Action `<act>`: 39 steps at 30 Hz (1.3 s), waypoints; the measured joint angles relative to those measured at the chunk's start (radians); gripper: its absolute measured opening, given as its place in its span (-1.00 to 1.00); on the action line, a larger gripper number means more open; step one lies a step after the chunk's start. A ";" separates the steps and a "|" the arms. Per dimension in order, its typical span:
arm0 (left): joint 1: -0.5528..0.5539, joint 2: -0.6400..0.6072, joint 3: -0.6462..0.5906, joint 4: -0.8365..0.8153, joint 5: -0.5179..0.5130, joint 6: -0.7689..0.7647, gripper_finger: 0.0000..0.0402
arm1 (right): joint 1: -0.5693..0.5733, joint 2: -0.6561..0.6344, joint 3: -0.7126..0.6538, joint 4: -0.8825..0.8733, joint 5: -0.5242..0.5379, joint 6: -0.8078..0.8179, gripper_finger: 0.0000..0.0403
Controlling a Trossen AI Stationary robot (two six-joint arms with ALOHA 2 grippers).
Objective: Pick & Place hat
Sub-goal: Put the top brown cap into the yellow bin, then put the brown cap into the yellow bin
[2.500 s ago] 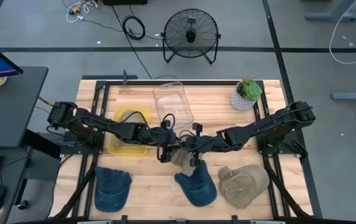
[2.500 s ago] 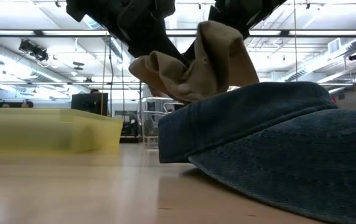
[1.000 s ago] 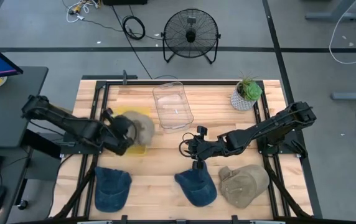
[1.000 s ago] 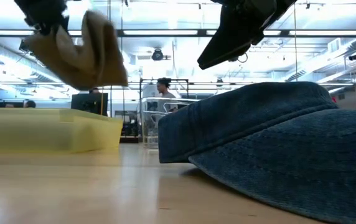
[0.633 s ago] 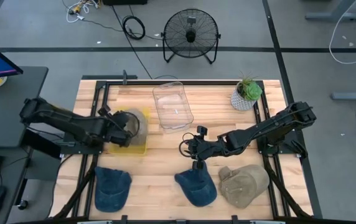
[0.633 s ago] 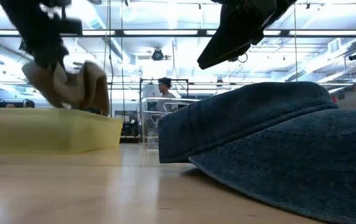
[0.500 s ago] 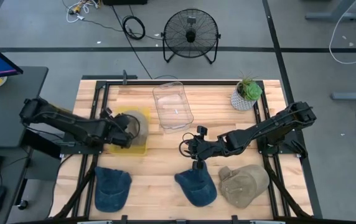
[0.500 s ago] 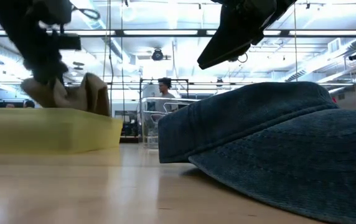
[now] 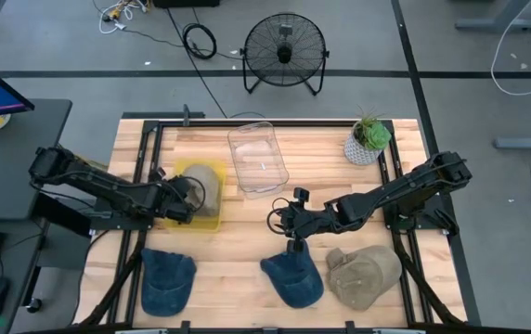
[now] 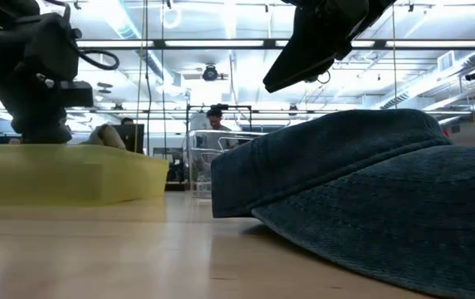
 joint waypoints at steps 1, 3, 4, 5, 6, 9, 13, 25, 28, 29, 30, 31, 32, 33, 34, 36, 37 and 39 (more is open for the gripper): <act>0.000 0.000 0.000 0.005 0.020 0.000 -0.69 | 0.000 0.000 0.000 0.000 0.000 0.000 -0.18; 0.000 0.000 0.000 0.016 0.050 0.006 -0.59 | 0.000 0.000 0.000 0.000 0.000 0.000 -0.18; 0.000 0.000 0.000 0.017 0.057 0.009 -0.54 | 0.000 0.000 0.000 0.000 0.000 0.000 -0.18; 0.000 0.000 0.003 0.014 0.061 0.009 -0.48 | 0.000 0.000 0.000 0.000 0.000 0.000 -0.18; 0.000 0.000 0.011 0.007 0.067 0.010 -0.42 | 0.000 0.000 0.000 0.000 0.000 0.000 -0.18; 0.000 0.000 0.063 -0.030 0.096 0.015 -0.25 | 0.000 0.000 0.000 0.000 0.000 0.000 -0.18; 0.000 0.000 0.170 -0.128 0.160 0.080 -0.05 | 0.000 0.000 0.000 0.000 0.000 0.000 -0.18; -0.003 0.000 0.394 -0.176 0.153 0.142 0.13 | 0.006 0.000 0.000 -0.005 -0.002 0.001 -0.18; -0.020 0.000 0.394 -0.035 0.158 0.186 0.10 | 0.020 -0.003 0.000 -0.024 -0.011 0.000 -0.18; -0.031 0.000 0.394 0.007 0.168 0.216 0.09 | 0.026 -0.008 0.000 -0.033 -0.031 0.002 -0.18; -0.041 0.001 0.394 0.048 0.174 0.247 0.08 | 0.031 -0.015 0.000 -0.045 -0.060 0.009 -0.18; -0.050 0.001 0.394 0.086 0.178 0.274 0.07 | 0.037 -0.024 0.000 -0.061 -0.092 0.023 -0.18; -0.058 0.002 0.394 0.118 0.179 0.297 0.07 | 0.044 -0.035 0.001 -0.083 -0.130 0.040 -0.18; -0.066 0.002 0.394 0.143 0.180 0.316 0.07 | 0.053 -0.043 0.007 -0.126 -0.167 0.060 -0.18; -0.073 0.003 0.394 0.160 0.179 0.322 0.07 | 0.062 -0.050 0.014 -0.175 -0.201 0.087 -0.18; -0.086 0.003 0.394 0.184 0.176 0.322 0.06 | 0.087 -0.062 0.034 -0.286 -0.243 0.167 -0.18; -0.092 0.003 0.394 0.188 0.176 0.317 0.06 | 0.100 -0.068 0.044 -0.350 -0.266 0.222 -0.18; -0.102 0.004 0.394 0.192 0.176 0.316 0.06 | 0.123 -0.076 0.062 -0.481 -0.332 0.360 -0.18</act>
